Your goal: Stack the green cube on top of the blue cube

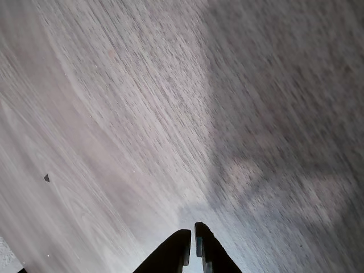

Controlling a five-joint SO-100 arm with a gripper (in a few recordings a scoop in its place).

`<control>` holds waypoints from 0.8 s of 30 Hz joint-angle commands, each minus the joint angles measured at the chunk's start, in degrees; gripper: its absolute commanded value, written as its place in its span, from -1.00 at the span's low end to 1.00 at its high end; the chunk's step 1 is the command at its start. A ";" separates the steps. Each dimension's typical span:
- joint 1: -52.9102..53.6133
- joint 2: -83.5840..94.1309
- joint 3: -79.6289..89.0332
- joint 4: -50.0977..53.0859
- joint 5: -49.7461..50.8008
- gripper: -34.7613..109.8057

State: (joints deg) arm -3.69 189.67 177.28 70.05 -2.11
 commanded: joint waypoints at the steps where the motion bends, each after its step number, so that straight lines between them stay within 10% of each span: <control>1: 0.18 1.58 0.09 0.53 -0.44 -0.52; 24: 1.32 1.58 0.09 0.53 -0.35 -0.52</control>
State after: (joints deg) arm -2.64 189.67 177.28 70.05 -2.11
